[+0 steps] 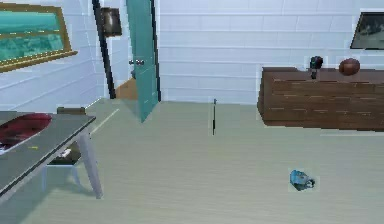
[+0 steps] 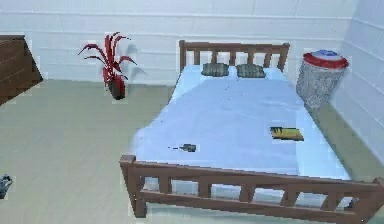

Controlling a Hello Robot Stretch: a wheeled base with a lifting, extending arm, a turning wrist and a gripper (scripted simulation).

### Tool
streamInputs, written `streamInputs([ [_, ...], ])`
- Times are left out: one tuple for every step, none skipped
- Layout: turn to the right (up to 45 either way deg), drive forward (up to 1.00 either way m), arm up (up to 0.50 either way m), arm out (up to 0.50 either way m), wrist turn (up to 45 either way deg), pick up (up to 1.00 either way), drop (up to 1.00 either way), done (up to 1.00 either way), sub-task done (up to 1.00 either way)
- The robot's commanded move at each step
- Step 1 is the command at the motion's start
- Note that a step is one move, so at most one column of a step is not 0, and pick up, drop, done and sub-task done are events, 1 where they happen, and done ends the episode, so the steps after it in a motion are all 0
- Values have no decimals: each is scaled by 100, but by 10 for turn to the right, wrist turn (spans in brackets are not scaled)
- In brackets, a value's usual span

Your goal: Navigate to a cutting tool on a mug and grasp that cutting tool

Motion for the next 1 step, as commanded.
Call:
streamInputs([
  [0,100,0,0,0,0,0,0,0],
])
